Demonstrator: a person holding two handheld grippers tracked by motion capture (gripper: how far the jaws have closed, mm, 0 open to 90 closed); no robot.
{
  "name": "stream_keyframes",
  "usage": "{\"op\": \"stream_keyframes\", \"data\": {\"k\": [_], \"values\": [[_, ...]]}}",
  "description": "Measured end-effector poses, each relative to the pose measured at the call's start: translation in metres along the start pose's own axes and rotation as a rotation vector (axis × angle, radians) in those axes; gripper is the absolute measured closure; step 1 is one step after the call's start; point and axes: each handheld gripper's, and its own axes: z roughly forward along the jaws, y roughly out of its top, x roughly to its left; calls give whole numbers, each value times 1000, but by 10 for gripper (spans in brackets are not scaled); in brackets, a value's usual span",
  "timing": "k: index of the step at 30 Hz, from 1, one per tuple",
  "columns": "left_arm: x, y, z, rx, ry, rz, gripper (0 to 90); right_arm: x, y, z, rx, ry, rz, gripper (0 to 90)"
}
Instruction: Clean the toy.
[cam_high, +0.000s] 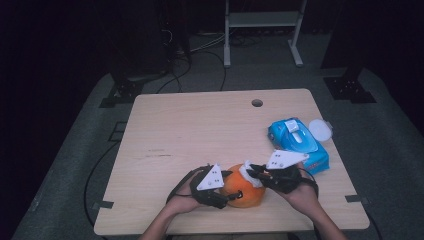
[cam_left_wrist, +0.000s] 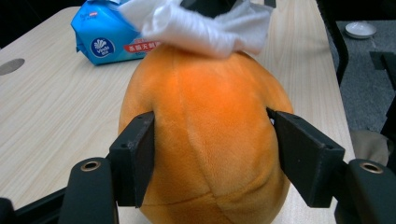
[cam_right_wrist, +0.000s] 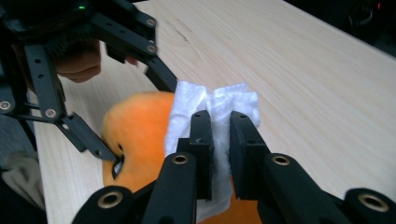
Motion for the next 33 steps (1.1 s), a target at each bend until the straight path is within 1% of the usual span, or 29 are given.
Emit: {"op": "stream_keyframes", "data": {"k": [1, 2, 3, 4, 6, 7, 8, 9, 10, 12, 14, 16, 18, 19, 21, 22, 25, 26, 27, 28, 30, 31, 33], "values": [[-1, 1, 1, -2, 0, 4, 324, -2, -2, -2, -3, 10, 22, 798], [-1, 2, 1, 7, 1, 20, 320, -2, -3, -2, -6, 17, 28, 799], [-3, 3, 1, 10, 7, 29, 318, 1, -2, -2, -3, 21, 22, 799], [-5, 4, 2, 13, 18, 37, 317, 5, -1, 0, -3, 29, 8, 798], [-7, 6, 3, 20, 26, 51, 316, 16, 5, 5, -13, 65, -19, 795], [-7, 6, 3, 27, 27, 58, 315, 22, 7, 8, -11, 72, -36, 794], [-7, 5, 2, 30, 28, 57, 314, 28, 10, 11, 0, 61, -61, 794], [-6, 4, 2, 25, 24, 51, 314, 30, 11, 12, 6, 52, -77, 793], [-5, 2, 1, 21, 20, 44, 314, 30, 11, 13, 9, 49, -78, 793], [-2, 0, 0, 23, 21, 26, 314, 23, 9, 11, 9, 49, -59, 793], [1, -2, 0, 23, 21, 11, 313, 14, 4, 7, 17, 25, -43, 794], [2, -2, 0, 15, 21, -4, 311, 5, -2, 3, 29, 5, -17, 794], [0, 0, 1, 15, 23, -1, 307, 0, -6, 0, 25, 11, 12, 798], [-1, 2, 2, 18, 25, 3, 304, 2, -6, 1, 24, 7, 2, 799], [-3, 5, 3, 25, 28, 18, 301, 9, -2, 3, 22, 11, -19, 800], [-4, 6, 4, 23, 29, 20, 301, 13, 0, 5, 17, 22, -33, 800], [-6, 7, 5, 23, 31, 28, 296, 28, 7, 11, -2, 75, -58, 798], [-6, 6, 5, 28, 33, 28, 294, 32, 9, 13, 2, 69, -77, 797], [-5, 6, 5, 30, 36, 21, 294, 35, 10, 15, 6, 54, -92, 796], [-5, 5, 4, 27, 36, 15, 295, 35, 10, 16, 8, 43, -95, 795], [-4, 3, 5, 18, 38, 2, 298, 29, 9, 14, 8, 33, -76, 794], [-2, 2, 5, 19, 36, 1, 298, 25, 7, 13, 11, 19, -73, 794], [0, 0, 4, 19, 30, -15, 298, 18, 4, 9, 25, -23, -77, 795]]}}
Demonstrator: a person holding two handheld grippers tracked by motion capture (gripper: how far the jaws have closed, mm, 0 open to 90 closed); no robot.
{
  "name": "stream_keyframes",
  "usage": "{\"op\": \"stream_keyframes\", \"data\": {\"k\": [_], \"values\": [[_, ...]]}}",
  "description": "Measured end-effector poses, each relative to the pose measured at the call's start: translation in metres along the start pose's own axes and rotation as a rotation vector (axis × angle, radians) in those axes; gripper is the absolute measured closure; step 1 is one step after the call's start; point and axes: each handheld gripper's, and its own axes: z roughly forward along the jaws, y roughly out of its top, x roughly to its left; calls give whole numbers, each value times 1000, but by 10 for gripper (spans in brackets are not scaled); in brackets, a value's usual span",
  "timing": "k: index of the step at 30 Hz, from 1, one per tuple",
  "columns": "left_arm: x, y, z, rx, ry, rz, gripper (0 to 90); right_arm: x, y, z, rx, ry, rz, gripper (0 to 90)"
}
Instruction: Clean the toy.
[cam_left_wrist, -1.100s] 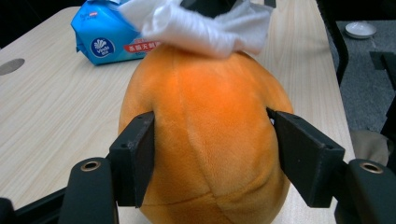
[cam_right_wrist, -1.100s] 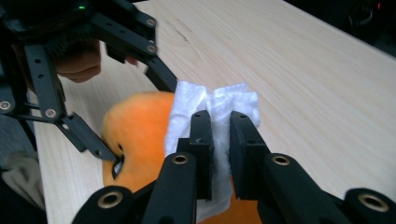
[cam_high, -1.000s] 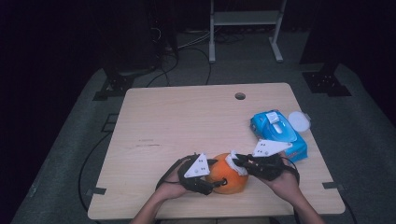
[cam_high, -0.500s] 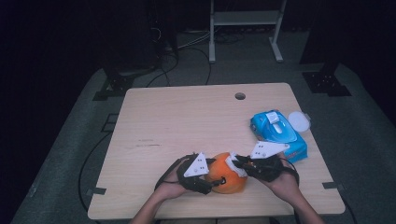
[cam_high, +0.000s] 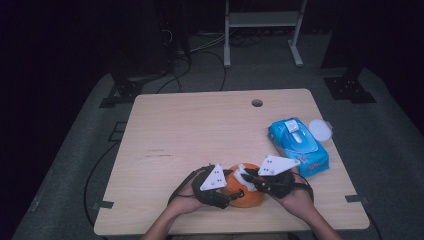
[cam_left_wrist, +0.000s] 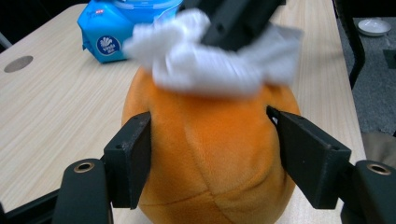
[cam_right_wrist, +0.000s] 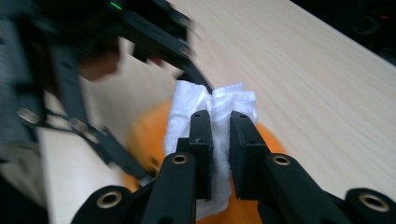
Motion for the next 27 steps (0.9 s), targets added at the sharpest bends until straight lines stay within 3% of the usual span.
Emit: {"op": "stream_keyframes", "data": {"k": [3, 5, 10, 13, 17, 20, 23, 25, 27], "values": [[6, -5, -2, -1, -9, -32, 298, -8, -7, -5, 21, -49, 1, 797], [8, -7, -1, 1, -7, -52, 299, -10, -9, -6, 18, -50, 13, 800], [13, -8, 0, 17, 6, -87, 301, 9, -4, 2, 8, -24, -41, 800], [16, -13, -3, 9, 1, -119, 303, 13, -3, 4, 22, -17, -71, 800], [21, -19, -2, -5, 1, -148, 302, 1, -11, 1, 45, -52, -57, 798], [22, -19, -3, -7, -7, -157, 295, -11, -20, -1, 43, -58, 3, 798], [25, -15, -5, -20, -39, -169, 218, -7, -20, -1, 43, -63, -9, 801], [28, -11, -9, -43, -62, -193, 148, 0, -18, 1, 24, -51, -31, 801], [32, -9, -10, -61, -72, -218, 148, 8, -14, 4, -4, 0, -40, 801]]}}
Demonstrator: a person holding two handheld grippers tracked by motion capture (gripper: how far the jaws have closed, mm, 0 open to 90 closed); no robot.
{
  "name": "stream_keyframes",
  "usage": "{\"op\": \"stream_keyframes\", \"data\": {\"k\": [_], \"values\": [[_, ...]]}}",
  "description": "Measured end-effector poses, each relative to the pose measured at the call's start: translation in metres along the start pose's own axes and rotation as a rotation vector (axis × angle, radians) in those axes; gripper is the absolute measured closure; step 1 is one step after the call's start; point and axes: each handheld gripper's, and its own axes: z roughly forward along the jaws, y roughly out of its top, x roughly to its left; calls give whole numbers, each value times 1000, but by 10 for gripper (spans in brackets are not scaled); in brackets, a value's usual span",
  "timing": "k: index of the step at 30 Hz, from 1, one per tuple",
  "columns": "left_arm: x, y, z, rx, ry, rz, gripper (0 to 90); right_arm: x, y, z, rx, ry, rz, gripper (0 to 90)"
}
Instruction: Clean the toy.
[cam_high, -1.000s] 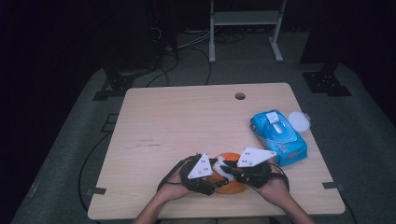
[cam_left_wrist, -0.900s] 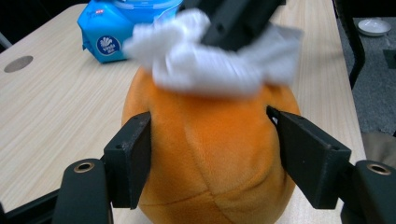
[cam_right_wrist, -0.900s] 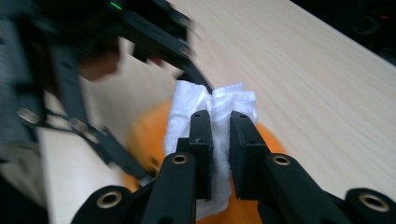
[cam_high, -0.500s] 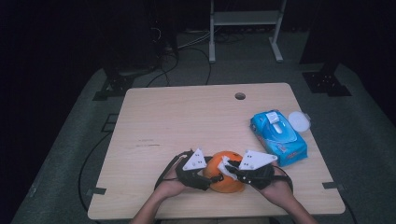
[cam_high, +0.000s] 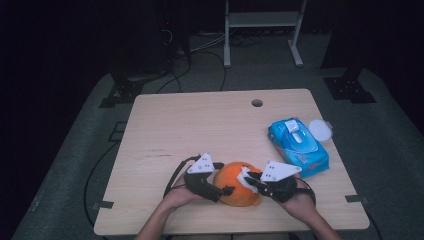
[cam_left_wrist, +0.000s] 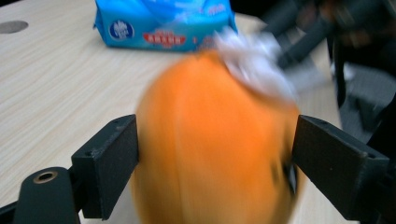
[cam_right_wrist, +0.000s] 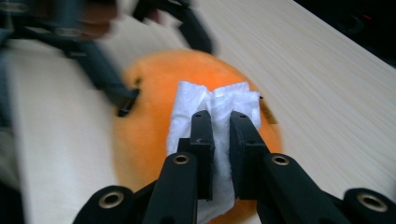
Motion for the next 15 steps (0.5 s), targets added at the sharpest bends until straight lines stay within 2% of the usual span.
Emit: {"op": "stream_keyframes", "data": {"k": [1, 2, 4, 7, 12, 15], "values": [[0, 0, 2, 10, -1, -3, 163, 5, 3, 1, 0, 8, -17, 801], [-1, -3, 3, 16, 6, 12, 194, 8, 5, 3, 0, 6, -42, 800], [-2, -6, 4, 18, 14, 13, 247, 10, 6, 3, 19, -18, -70, 798], [-3, -7, 4, 28, 29, 18, 281, -2, 1, -1, 14, -5, -24, 795], [-4, -7, 4, 30, 31, 20, 282, -25, -14, -11, 6, -32, 80, 795], [-9, -5, 5, 32, 29, 63, 282, -22, -11, -12, -4, -40, 80, 797]]}}
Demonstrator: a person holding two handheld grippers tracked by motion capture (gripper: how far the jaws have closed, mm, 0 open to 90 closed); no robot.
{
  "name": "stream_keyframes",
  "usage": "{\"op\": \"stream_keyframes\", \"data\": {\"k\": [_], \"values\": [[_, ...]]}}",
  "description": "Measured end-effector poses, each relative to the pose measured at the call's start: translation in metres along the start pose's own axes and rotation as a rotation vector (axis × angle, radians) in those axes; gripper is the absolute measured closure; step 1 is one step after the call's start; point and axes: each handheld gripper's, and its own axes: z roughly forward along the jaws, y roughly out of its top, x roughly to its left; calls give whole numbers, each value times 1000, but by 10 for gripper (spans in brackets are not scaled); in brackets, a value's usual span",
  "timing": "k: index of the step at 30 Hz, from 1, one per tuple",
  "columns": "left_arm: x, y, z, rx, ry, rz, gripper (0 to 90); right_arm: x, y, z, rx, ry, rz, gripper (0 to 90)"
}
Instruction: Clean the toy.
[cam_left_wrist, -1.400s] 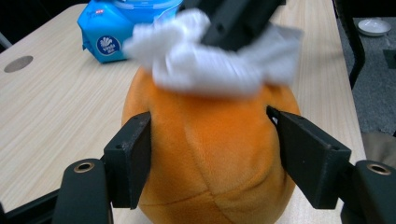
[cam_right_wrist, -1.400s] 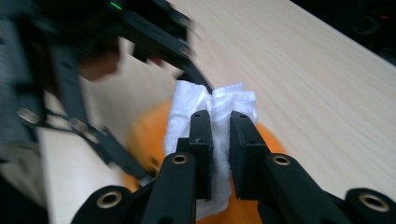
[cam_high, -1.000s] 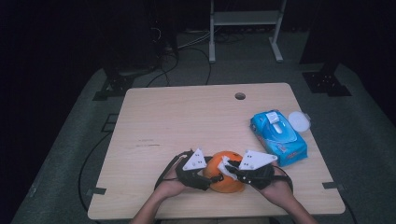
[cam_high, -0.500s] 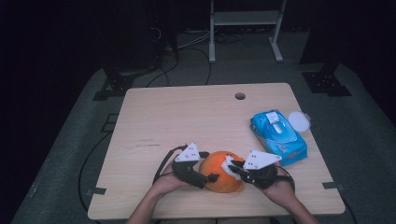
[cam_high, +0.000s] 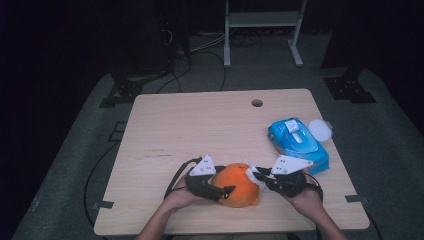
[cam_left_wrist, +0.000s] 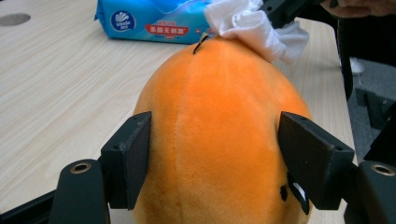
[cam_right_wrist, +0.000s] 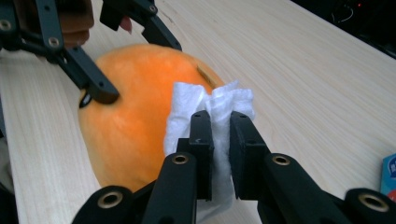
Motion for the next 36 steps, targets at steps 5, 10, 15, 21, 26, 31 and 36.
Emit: {"op": "stream_keyframes", "data": {"k": [5, 10, 15, 21, 26, 31, 36], "values": [[-14, 6, 3, 23, -21, 104, 289, 18, 18, 9, -27, 14, -43, 797], [-10, 3, 1, 26, -30, 89, 293, 21, 21, 13, -18, 10, -69, 797], [-1, -3, -3, 30, -23, 31, 286, 5, 7, 3, 4, -16, -34, 796], [0, -2, -3, 26, -32, 20, 260, -1, -2, -5, 3, -14, 2, 797], [1, 3, -1, 42, -34, -7, 170, 12, 7, 4, -5, 6, -43, 797], [10, -3, -3, 39, 1, -55, 277, 19, 11, 11, -3, 3, -76, 797], [20, -11, -7, 34, -21, -124, 287, 10, 0, 7, 15, 12, -40, 798]]}}
